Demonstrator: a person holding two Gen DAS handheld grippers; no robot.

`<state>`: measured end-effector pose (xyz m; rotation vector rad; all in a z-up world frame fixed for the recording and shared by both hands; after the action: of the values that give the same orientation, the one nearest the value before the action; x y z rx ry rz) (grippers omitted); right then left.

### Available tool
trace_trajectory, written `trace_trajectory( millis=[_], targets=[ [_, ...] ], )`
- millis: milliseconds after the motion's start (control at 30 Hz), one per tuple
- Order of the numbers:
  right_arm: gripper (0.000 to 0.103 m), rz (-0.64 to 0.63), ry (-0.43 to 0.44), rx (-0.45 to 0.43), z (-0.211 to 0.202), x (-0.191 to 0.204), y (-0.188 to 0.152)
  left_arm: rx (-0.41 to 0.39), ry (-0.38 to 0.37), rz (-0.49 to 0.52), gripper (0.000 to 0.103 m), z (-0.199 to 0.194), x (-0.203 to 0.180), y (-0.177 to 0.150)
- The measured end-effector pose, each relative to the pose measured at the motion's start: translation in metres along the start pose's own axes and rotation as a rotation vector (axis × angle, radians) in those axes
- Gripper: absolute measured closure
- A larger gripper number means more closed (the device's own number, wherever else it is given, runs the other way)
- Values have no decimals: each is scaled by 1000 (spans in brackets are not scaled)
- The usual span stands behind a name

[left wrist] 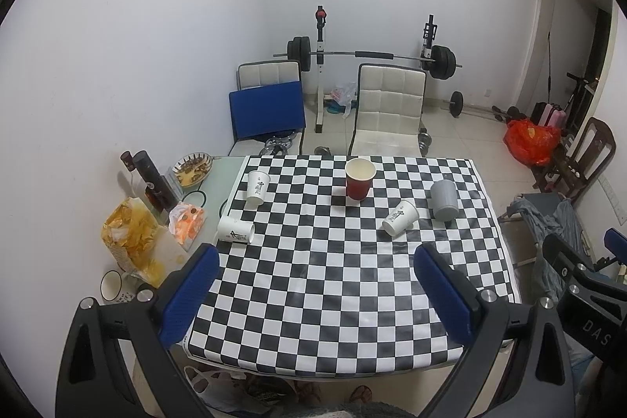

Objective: Flip cup upright

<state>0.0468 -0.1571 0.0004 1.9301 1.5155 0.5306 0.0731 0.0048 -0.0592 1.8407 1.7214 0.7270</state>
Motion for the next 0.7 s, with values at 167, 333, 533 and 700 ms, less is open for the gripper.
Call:
trace_trajectory(
  millis=[167,333,533,700],
  targets=[
    [0,0,3,-1,-2,0,7,-5,2,0,1,0,0,2],
    [0,-1,2,-3,-4,0,12,-4,-1,-4,1,-13,-2,2],
    [0,0,1,-6,-4,0,13,-7,-1,-6,1,-16,-2,4],
    [0,-1,2,-10,-17,4,20,-8,-2,-8,1,-16,-2,6]
  ],
)
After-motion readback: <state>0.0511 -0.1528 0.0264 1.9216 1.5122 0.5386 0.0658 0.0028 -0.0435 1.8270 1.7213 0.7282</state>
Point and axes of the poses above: each gripper's, at about its wrist camera, not at the fingertips, and z roughly the way its jaws point, x to its left, y to its top, the point moved 9 cm from there along z, roughly the way its jaws point
